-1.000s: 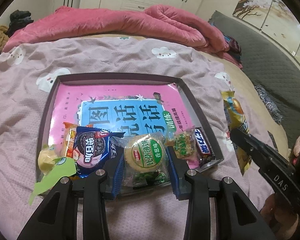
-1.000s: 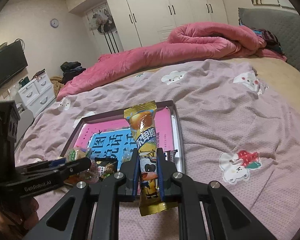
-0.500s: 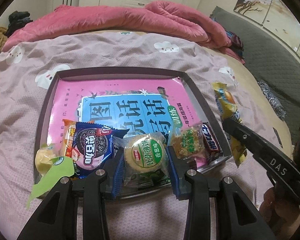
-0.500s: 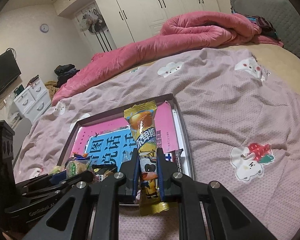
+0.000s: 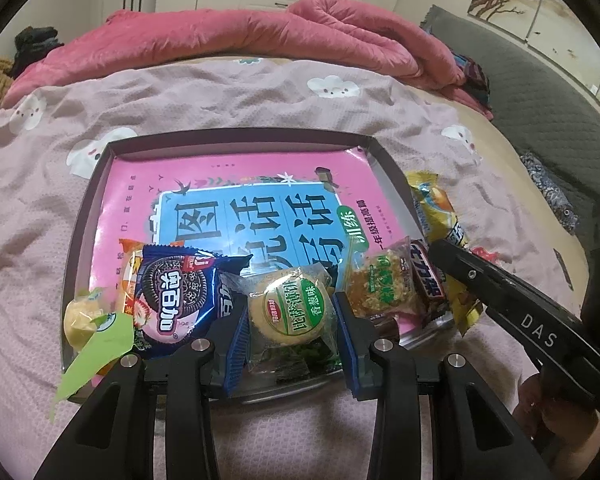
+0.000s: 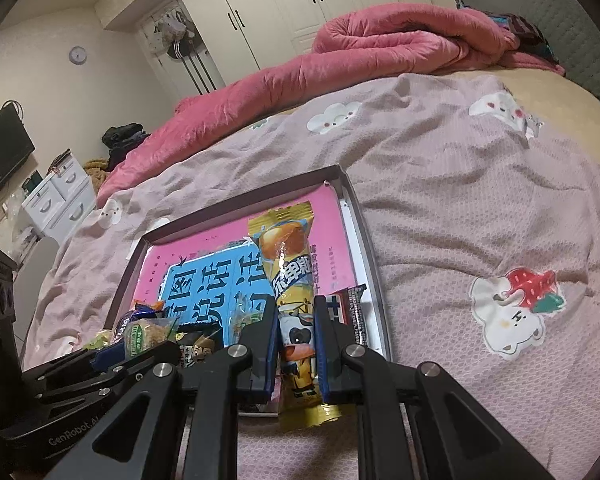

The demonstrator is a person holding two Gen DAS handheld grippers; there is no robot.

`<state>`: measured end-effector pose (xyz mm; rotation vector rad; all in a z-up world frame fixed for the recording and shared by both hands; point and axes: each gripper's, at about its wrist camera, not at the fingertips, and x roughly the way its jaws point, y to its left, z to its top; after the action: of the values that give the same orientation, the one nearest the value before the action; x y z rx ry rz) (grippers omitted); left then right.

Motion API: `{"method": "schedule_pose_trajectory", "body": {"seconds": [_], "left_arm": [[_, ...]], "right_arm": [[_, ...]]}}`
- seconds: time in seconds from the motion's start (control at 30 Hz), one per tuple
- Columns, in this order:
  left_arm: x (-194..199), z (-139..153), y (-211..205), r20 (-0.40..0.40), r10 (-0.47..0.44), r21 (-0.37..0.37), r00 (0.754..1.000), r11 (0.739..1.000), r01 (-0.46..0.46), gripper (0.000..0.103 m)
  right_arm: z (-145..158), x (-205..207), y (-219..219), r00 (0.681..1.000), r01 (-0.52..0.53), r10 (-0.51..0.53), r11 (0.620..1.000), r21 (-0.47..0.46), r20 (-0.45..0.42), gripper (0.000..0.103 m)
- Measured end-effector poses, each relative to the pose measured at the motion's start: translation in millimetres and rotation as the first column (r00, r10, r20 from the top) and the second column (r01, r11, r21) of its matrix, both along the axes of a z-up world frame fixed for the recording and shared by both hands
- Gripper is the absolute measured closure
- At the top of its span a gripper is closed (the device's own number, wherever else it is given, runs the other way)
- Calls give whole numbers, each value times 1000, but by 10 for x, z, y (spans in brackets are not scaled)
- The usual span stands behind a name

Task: Organize snacks
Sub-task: 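Lower both snacks into the tray and open both tools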

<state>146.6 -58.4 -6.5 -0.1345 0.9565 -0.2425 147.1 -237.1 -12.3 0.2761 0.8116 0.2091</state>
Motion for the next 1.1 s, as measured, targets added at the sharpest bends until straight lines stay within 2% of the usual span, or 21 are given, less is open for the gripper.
{"method": "schedule_pose_trajectory", "body": {"seconds": [1.1], "left_arm": [[18,-8,-8,-10,5,4,1000,1000,-5,62]], "right_arm": [[-73,39,23,1000,2,-1,1000,10,-23,86]]}}
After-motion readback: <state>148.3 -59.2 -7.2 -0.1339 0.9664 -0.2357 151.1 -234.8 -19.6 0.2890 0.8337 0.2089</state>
